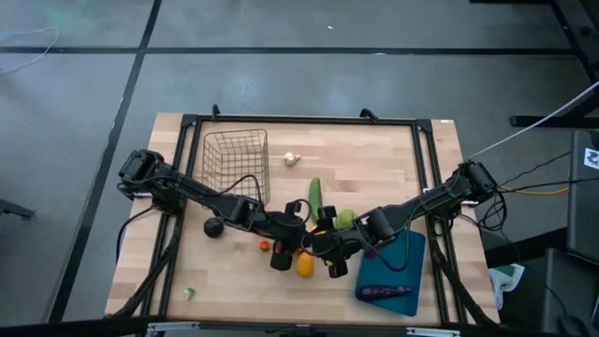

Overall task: Sort produce into baskets
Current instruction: Put the violet eggplant into the blue bin

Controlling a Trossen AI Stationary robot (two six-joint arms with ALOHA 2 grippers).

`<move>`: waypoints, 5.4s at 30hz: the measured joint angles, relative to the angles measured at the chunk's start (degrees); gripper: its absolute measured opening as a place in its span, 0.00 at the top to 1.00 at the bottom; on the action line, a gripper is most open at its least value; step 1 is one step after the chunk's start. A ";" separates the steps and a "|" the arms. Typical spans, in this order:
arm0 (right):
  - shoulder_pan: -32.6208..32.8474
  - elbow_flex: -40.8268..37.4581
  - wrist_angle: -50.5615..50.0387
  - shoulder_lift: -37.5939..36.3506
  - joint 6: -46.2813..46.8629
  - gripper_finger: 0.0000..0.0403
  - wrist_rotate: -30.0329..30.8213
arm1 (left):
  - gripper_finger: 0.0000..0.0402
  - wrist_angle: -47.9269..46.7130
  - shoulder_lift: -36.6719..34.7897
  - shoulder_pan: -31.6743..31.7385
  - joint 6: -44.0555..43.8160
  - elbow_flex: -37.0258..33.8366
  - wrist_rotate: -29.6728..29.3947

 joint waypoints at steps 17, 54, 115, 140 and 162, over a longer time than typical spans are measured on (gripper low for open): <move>-0.02 0.00 0.22 -0.02 0.02 0.85 0.32 | 0.71 0.56 0.00 -0.31 2.16 0.00 0.02; 12.33 14.86 -39.41 -0.33 25.52 0.87 -6.58 | 0.45 0.64 -0.02 -0.26 2.82 0.02 -0.10; 33.44 21.42 -53.48 -0.26 66.76 0.87 -11.98 | 0.45 0.62 0.00 -0.26 0.90 0.00 -0.02; 32.14 9.35 -42.46 -0.17 66.01 0.87 -2.35 | 0.45 0.60 0.00 -0.28 1.42 0.00 -0.02; 26.62 9.35 -41.34 -0.11 61.67 0.72 -6.06 | 0.45 0.57 0.00 -0.28 1.46 -0.02 -0.02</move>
